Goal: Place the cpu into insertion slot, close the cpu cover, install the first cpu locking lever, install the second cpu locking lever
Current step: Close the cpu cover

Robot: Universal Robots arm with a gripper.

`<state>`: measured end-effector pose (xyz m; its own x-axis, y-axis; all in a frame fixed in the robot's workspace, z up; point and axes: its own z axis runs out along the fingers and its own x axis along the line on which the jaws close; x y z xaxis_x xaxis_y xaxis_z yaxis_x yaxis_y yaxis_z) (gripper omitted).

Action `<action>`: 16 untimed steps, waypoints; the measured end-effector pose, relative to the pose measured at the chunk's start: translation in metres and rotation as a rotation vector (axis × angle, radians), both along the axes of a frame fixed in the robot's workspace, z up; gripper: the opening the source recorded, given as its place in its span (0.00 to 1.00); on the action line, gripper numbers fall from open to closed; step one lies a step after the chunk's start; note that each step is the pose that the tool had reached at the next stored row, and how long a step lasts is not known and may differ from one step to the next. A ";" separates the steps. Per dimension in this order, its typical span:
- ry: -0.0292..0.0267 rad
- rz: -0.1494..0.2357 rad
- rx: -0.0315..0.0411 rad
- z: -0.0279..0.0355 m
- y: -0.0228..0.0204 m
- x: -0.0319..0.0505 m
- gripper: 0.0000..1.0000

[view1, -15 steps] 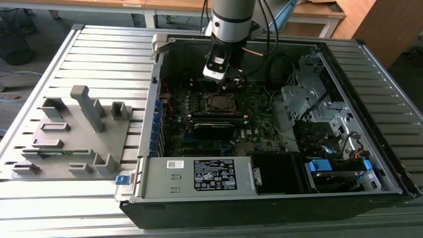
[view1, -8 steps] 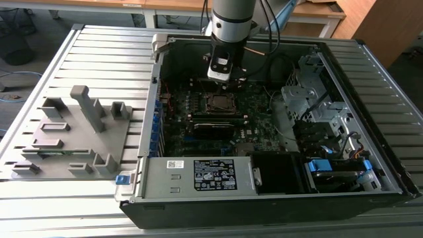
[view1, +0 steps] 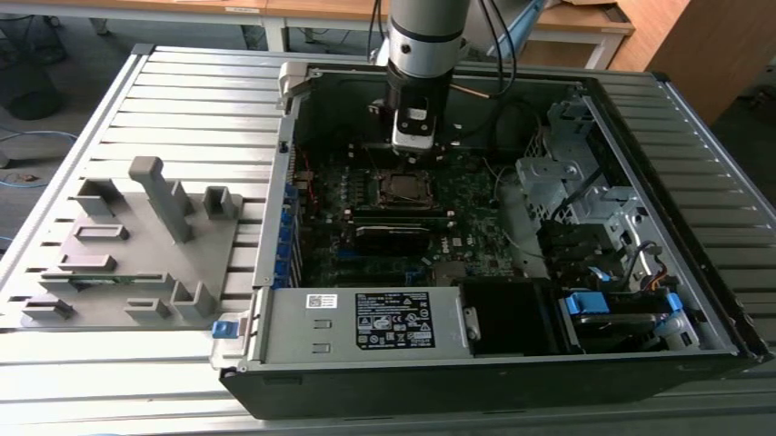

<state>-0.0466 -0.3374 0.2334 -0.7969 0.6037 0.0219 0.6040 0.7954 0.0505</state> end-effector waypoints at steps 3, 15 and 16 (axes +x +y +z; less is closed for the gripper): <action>0.0000 0.052 0.0001 -0.0001 0.0000 0.0000 0.11; 0.0000 0.249 0.0000 -0.0005 0.0000 0.0000 0.11; 0.0000 0.264 0.0000 -0.0005 0.0000 0.0000 0.11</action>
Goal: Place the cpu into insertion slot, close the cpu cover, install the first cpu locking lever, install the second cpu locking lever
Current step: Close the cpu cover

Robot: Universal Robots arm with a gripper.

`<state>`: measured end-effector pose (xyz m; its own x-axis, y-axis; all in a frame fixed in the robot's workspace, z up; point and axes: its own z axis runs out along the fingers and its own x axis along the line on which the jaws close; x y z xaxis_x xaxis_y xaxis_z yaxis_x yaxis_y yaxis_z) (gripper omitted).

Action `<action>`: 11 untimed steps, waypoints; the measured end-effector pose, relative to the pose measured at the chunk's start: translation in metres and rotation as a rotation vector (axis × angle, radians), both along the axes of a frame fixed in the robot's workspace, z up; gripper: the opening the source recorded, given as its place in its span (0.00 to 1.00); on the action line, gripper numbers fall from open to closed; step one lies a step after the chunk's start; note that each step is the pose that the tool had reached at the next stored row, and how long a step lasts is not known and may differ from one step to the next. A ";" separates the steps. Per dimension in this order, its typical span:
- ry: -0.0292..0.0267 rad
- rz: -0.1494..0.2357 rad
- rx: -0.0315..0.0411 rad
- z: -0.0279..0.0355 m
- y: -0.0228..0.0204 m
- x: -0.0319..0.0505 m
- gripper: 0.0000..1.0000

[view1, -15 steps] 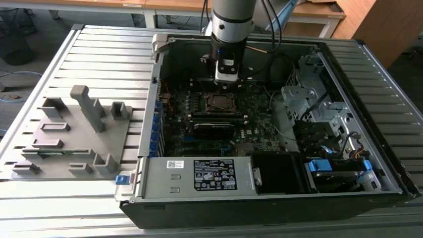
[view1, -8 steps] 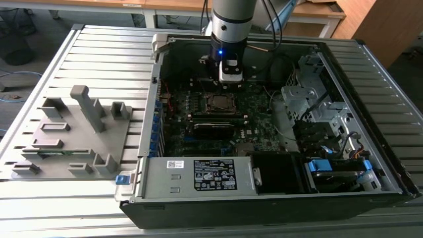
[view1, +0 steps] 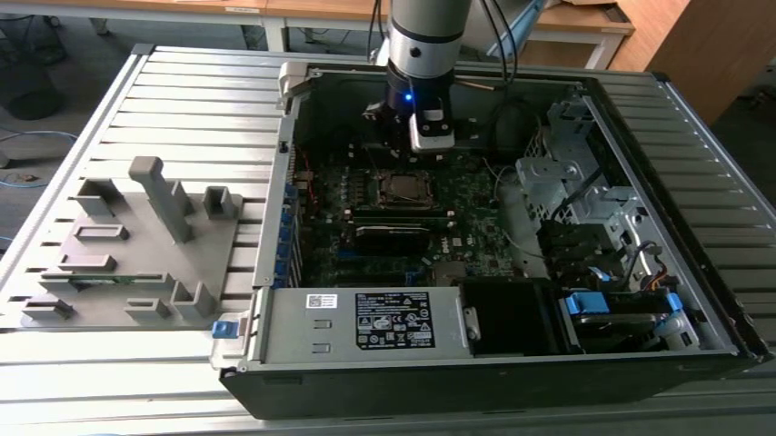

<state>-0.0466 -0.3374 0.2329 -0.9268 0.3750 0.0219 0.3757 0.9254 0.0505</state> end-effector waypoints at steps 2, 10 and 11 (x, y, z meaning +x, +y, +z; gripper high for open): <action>0.0000 0.030 0.0000 -0.0001 0.0000 0.0000 0.11; -0.0001 0.123 0.0000 -0.0001 0.0000 0.0000 0.11; -0.0001 0.126 0.0000 -0.0001 0.0000 0.0000 0.11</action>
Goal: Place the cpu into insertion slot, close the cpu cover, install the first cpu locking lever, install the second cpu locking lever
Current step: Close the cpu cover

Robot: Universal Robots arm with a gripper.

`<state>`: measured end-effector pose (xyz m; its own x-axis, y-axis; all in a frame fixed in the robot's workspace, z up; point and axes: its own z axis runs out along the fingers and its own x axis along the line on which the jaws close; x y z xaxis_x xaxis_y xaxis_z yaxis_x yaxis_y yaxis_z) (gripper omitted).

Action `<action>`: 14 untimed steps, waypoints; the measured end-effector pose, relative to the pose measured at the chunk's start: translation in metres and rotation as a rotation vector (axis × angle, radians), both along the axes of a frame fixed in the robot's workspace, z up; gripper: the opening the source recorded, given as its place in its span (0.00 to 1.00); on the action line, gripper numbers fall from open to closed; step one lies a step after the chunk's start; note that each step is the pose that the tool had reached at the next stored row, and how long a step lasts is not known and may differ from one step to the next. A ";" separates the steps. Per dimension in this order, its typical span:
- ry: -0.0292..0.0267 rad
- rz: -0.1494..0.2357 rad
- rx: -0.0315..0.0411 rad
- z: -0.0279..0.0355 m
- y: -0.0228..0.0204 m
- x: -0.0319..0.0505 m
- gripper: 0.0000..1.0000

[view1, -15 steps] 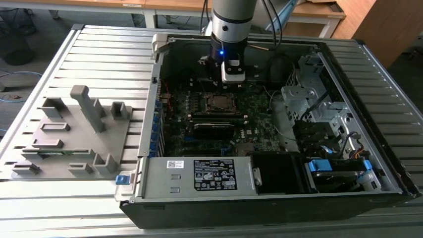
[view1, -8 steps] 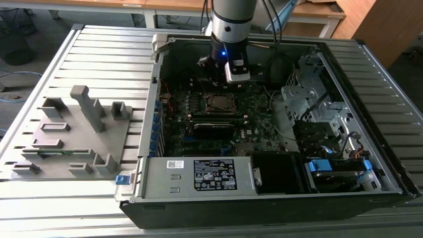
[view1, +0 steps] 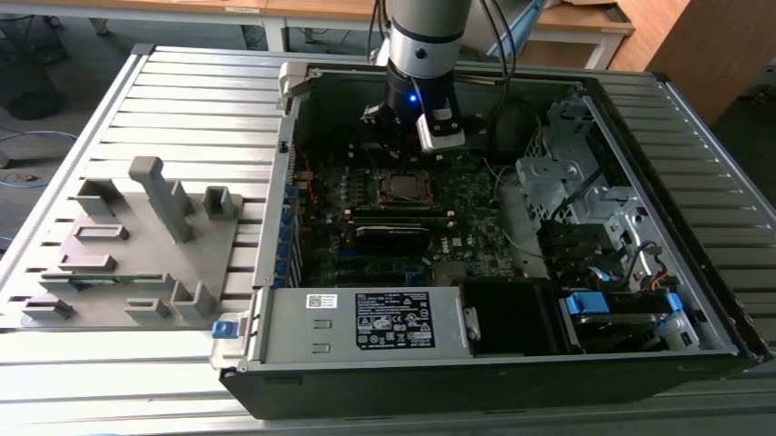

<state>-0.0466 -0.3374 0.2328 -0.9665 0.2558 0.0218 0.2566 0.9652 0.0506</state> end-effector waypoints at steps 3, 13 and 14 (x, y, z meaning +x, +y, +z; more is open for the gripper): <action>0.0000 0.001 0.0000 0.0000 0.0000 0.0000 0.11; 0.0000 0.016 0.0000 0.0000 0.0000 0.0000 0.11; 0.0000 0.024 0.0000 0.0000 0.0000 0.0000 0.11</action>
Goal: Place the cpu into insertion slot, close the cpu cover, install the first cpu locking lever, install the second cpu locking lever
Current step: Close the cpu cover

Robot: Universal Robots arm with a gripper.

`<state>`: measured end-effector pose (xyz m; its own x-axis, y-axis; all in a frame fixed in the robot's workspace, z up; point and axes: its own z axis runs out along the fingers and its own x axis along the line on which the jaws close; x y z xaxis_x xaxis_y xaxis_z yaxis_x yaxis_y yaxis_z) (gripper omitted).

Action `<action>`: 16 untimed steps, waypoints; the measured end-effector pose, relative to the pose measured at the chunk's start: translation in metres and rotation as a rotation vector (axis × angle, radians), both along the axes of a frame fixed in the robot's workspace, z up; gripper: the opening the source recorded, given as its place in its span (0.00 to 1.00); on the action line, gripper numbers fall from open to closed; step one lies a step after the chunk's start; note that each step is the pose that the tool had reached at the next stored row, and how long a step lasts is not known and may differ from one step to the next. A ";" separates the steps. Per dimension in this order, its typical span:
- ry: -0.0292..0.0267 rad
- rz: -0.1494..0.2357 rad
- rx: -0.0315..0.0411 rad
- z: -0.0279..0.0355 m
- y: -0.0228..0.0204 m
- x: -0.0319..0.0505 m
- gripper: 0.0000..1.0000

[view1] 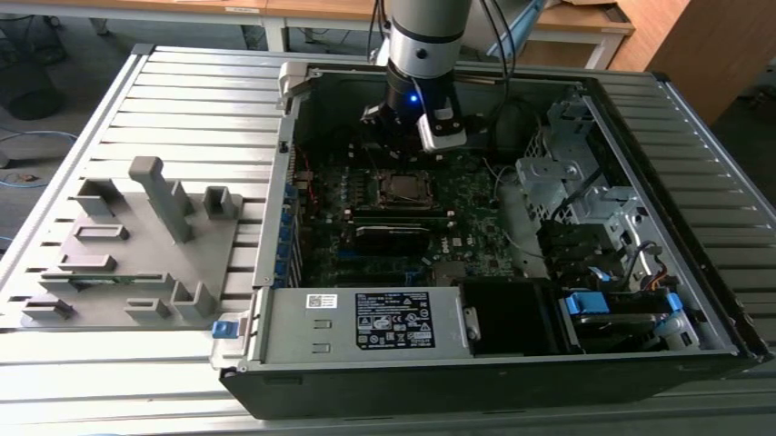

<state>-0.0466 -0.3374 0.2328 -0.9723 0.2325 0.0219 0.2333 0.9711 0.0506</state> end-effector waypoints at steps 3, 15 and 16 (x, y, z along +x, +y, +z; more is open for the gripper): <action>0.0000 0.027 0.0000 0.0000 0.0000 0.0000 0.11; 0.0000 0.047 0.0000 0.0000 0.0000 0.0000 0.11; 0.0000 0.055 0.0000 0.0000 0.0000 0.0000 0.11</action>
<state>-0.0466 -0.3374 0.2328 -0.9837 0.1787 0.0218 0.1796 0.9824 0.0506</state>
